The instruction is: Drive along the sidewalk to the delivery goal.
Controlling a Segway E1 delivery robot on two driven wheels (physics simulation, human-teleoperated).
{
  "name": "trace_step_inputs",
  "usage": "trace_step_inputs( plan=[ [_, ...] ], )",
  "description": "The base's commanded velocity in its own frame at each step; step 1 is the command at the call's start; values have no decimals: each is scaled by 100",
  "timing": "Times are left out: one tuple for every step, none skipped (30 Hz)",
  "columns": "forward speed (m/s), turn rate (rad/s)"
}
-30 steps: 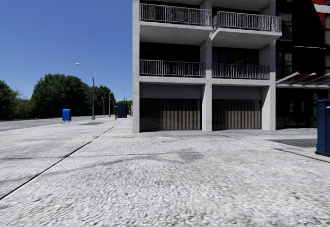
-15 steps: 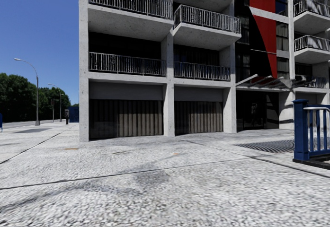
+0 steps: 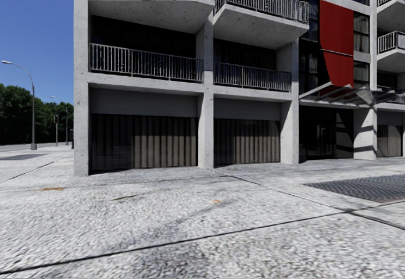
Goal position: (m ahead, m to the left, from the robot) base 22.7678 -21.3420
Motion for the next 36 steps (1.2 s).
trace_step_inputs(
  plan=[
    [200,-35],
    [200,-41],
    [200,-41],
    [200,-42],
    [200,-44],
    [200,-44],
    [200,-44],
    [200,-51],
    [200,-60],
    [200,-64],
    [200,-64],
    [200,-65],
    [200,-65],
    [200,-65],
    [200,-65],
    [200,-65],
    [200,-65],
    [200,-65],
    [200,-65],
    [200,-65],
    [200,-65],
    [200,-65],
    [200,-65],
    [200,-65],
    [200,-65],
    [200,-65],
    [200,-65],
    [200,-65],
    [200,-65],
    [200,-65],
    [200,-65],
    [200,-65],
    [200,-65],
    [200,-65],
    [200,-65],
    [200,-65]
  ],
)
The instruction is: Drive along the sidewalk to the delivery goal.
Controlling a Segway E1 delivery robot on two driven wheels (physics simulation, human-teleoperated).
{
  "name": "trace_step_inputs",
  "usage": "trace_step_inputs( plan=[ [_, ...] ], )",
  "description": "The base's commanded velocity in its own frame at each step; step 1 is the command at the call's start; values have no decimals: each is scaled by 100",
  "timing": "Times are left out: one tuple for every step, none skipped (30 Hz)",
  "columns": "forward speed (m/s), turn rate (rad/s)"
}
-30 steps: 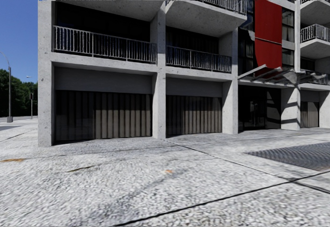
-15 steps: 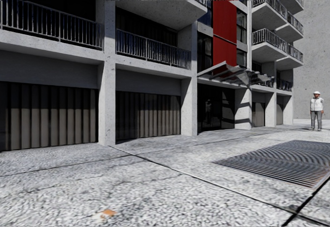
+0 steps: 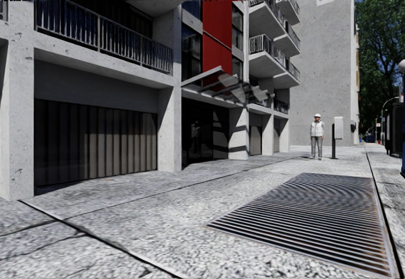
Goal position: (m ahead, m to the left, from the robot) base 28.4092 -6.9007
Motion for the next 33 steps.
trace_step_inputs(
  plan=[
    [200,-65],
    [200,-65],
    [200,-65],
    [200,-65],
    [200,-65],
    [200,-65],
    [200,-65],
    [200,-65],
    [200,-65],
    [200,-65],
    [200,-65],
    [200,-65],
    [200,-65],
    [200,-65],
    [200,-65],
    [200,-65],
    [200,-65],
    [200,-65],
    [200,-65],
    [200,-65],
    [200,-65],
    [200,-65],
    [200,-65],
    [200,-65],
    [200,-65],
    [200,-65],
    [200,-59],
    [200,-38],
    [200,-13],
    [200,-4],
    [200,-4],
    [200,0],
    [200,0]
  ],
)
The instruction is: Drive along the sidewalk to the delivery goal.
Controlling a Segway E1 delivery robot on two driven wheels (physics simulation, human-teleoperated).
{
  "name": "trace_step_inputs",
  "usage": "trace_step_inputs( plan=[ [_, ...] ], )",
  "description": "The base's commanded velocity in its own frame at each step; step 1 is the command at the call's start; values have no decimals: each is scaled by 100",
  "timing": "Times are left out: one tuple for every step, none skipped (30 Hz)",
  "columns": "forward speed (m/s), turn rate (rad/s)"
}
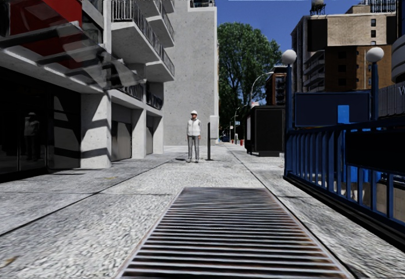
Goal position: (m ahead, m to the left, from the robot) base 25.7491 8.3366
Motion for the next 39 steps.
trace_step_inputs(
  plan=[
    [200,0],
    [200,0],
    [200,0],
    [200,0],
    [200,0],
    [200,0],
    [200,0],
    [200,0],
    [200,0],
    [200,0],
    [200,0],
    [200,0],
    [200,0],
    [200,0],
    [200,0],
    [200,0],
    [200,0],
    [200,0],
    [200,0],
    [200,0],
    [200,0],
    [200,0],
    [200,0],
    [200,0],
    [200,0],
    [200,-4],
    [200,-14],
    [200,-27],
    [200,-27],
    [200,-41],
    [200,-47],
    [200,-48],
    [200,-48],
    [200,-48],
    [200,-48],
    [200,-48],
    [200,-48],
    [200,-48],
    [200,-48]
  ],
)
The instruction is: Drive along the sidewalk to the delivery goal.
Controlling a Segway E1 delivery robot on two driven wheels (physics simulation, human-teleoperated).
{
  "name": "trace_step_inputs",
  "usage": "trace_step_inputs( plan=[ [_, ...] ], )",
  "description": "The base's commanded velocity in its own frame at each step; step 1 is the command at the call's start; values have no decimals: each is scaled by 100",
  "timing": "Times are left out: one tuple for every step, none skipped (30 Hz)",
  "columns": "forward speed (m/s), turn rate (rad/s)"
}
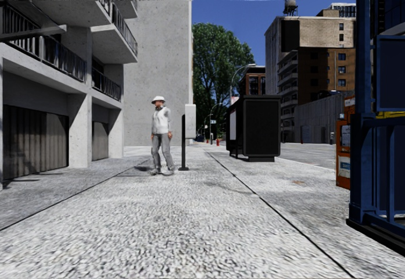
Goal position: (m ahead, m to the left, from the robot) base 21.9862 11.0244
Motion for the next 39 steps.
trace_step_inputs(
  plan=[
    [200,-48],
    [200,-48],
    [200,-48],
    [200,-48],
    [200,-48],
    [200,-48],
    [200,-39],
    [200,-39],
    [200,-31],
    [200,-29],
    [200,-28],
    [200,-28],
    [200,-20],
    [200,0],
    [200,0],
    [200,0],
    [200,0],
    [200,0],
    [200,0],
    [200,0],
    [196,0],
    [183,0],
    [177,0],
    [177,0],
    [166,0],
    [159,0],
    [157,0],
    [156,0],
    [156,0],
    [156,0],
    [156,0],
    [156,0],
    [156,0],
    [156,0],
    [156,0],
    [156,0],
    [156,0],
    [156,0],
    [156,0]
  ],
)
